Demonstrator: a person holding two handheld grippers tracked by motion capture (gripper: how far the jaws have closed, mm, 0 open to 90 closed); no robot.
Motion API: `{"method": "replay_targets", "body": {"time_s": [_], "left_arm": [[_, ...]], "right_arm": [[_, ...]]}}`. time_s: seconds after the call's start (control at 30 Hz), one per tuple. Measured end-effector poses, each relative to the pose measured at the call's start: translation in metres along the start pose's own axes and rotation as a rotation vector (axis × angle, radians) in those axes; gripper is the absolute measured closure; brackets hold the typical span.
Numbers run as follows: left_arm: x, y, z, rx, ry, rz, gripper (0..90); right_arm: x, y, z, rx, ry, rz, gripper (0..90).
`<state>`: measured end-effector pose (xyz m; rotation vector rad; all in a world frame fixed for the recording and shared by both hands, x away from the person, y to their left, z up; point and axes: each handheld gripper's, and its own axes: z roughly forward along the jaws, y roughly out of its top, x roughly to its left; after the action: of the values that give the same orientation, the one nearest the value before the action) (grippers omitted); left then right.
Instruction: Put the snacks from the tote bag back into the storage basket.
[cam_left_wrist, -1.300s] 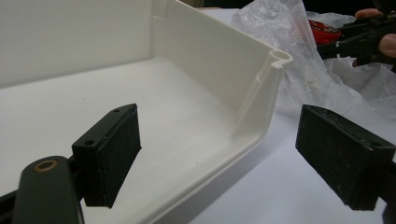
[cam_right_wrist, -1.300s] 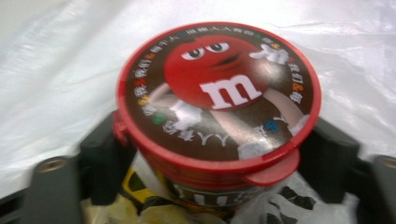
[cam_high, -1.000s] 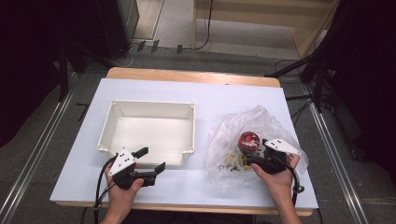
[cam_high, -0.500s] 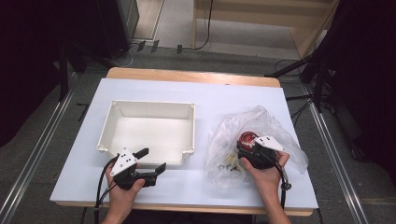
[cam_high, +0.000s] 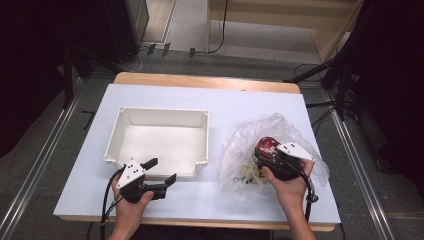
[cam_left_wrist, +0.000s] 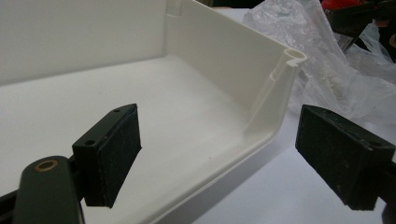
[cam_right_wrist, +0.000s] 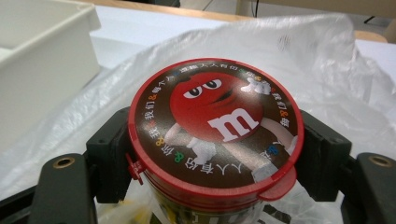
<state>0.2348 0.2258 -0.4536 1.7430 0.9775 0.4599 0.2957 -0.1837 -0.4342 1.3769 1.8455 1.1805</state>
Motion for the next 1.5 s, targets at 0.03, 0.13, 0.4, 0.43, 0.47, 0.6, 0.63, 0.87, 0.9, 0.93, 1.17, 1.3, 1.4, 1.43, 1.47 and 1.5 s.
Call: {"method": "replay_targets", "body": {"time_s": [0.03,0.13,0.4,0.43,0.47,0.6,0.63,0.87,0.9,0.93,1.17,1.3,1.4,1.43,1.47,1.5], "left_arm": [[0.000,0.000,0.000,0.000,-0.001,0.000,14.1],[0.001,0.000,0.000,-0.002,0.002,-0.001,14.1],[0.004,0.000,-0.001,-0.001,0.014,0.001,14.1],[0.004,0.000,-0.001,-0.001,0.015,0.002,14.1],[0.004,0.000,-0.001,-0.001,0.015,0.002,14.0],[0.004,0.000,-0.002,-0.001,0.016,0.000,14.1],[0.004,0.000,-0.002,-0.001,0.016,0.000,14.1],[0.005,0.000,-0.003,-0.002,0.019,-0.002,14.1],[0.005,0.000,-0.003,-0.002,0.022,-0.002,14.1],[0.005,0.000,-0.003,-0.005,0.021,-0.004,14.1],[0.007,-0.001,-0.005,-0.006,0.030,-0.004,14.1],[0.008,-0.002,-0.007,-0.008,0.037,-0.006,14.1],[0.009,-0.002,-0.008,-0.011,0.043,-0.009,14.0],[0.009,-0.002,-0.009,-0.010,0.047,-0.008,14.1],[0.009,-0.002,-0.009,-0.011,0.048,-0.009,14.1],[0.009,-0.003,-0.010,-0.014,0.050,-0.010,14.1]], "right_arm": [[0.000,0.002,-0.002,-0.004,0.001,0.003,25.7],[-0.001,0.008,-0.008,-0.021,0.007,0.004,25.8],[0.008,0.018,-0.016,-0.038,0.027,-0.017,25.8],[0.009,0.020,-0.016,-0.040,0.030,-0.017,25.8],[0.010,0.021,-0.017,-0.042,0.035,-0.016,25.8],[0.015,0.026,-0.021,-0.043,0.046,-0.020,25.8],[0.016,0.027,-0.021,-0.045,0.049,-0.024,25.8],[0.025,0.034,-0.026,-0.050,0.075,-0.029,25.8],[0.026,0.035,-0.026,-0.051,0.079,-0.030,25.8],[0.027,0.036,-0.027,-0.052,0.083,-0.034,25.8],[0.035,0.041,-0.028,-0.056,0.106,-0.036,25.8],[0.039,0.043,-0.028,-0.060,0.122,-0.043,25.8],[0.043,0.044,-0.027,-0.060,0.134,-0.046,25.8],[0.045,0.044,-0.026,-0.057,0.138,-0.046,25.8],[0.046,0.045,-0.025,-0.056,0.141,-0.046,25.8],[0.048,0.045,-0.025,-0.055,0.146,-0.049,25.8]]}}
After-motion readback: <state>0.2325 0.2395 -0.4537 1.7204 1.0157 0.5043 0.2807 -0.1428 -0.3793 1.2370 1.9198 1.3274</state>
